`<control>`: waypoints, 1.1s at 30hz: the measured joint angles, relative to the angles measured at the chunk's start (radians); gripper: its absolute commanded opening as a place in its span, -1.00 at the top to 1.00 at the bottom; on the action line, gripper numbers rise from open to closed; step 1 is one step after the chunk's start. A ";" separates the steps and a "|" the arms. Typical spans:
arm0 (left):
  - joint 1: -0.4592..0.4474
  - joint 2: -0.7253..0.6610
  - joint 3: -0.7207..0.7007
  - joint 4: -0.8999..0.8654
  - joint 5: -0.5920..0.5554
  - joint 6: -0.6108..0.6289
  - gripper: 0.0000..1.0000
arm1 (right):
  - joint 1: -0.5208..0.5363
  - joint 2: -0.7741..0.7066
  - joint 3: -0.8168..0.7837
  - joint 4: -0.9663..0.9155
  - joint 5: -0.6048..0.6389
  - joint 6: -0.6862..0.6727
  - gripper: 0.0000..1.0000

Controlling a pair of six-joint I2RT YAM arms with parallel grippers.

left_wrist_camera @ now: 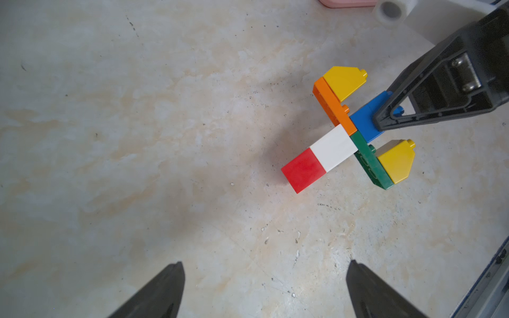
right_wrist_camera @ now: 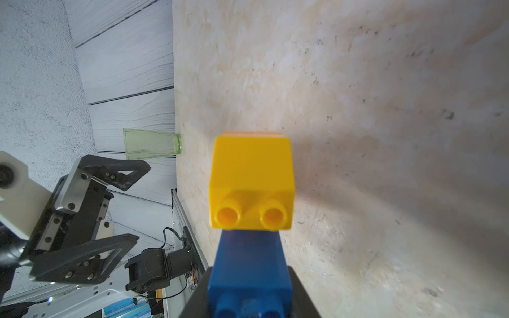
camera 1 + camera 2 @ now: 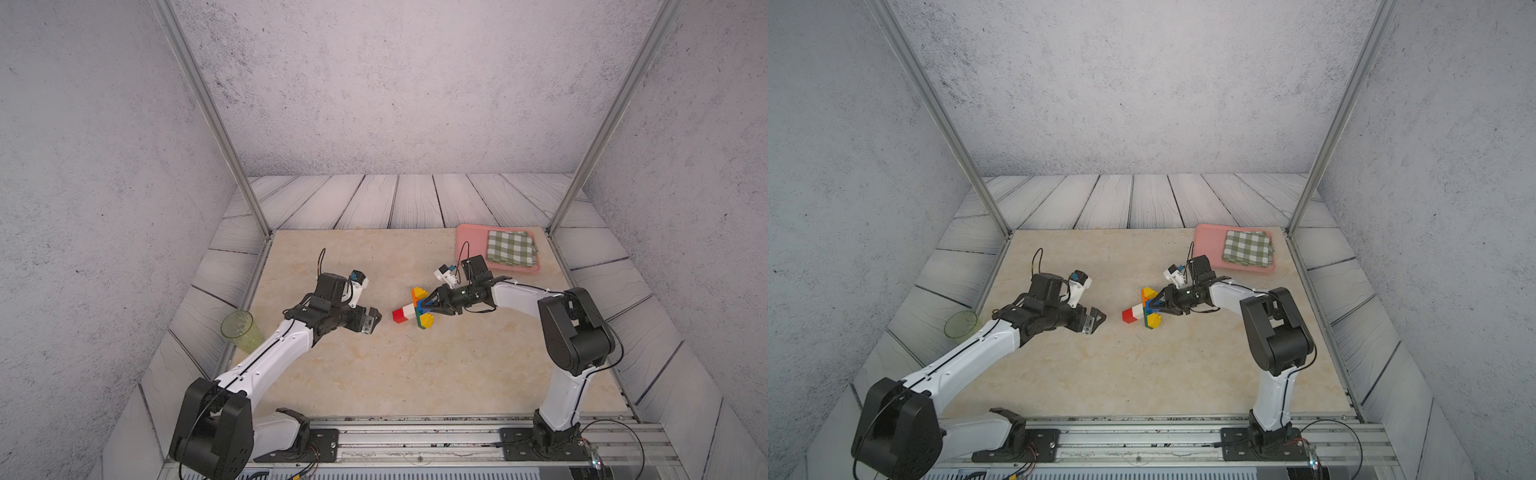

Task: Assemble a fork with lego
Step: Adjust the lego brick at the center of the board.

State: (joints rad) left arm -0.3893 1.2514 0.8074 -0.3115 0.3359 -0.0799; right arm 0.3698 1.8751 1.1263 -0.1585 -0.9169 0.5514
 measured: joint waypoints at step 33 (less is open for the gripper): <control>0.000 0.005 0.000 0.001 0.001 0.001 -0.96 | -0.019 0.062 -0.066 0.157 -0.072 0.115 0.19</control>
State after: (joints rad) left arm -0.3893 1.2560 0.8074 -0.3103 0.3370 -0.0792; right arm 0.3508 1.9369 1.0599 -0.0017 -0.9886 0.6666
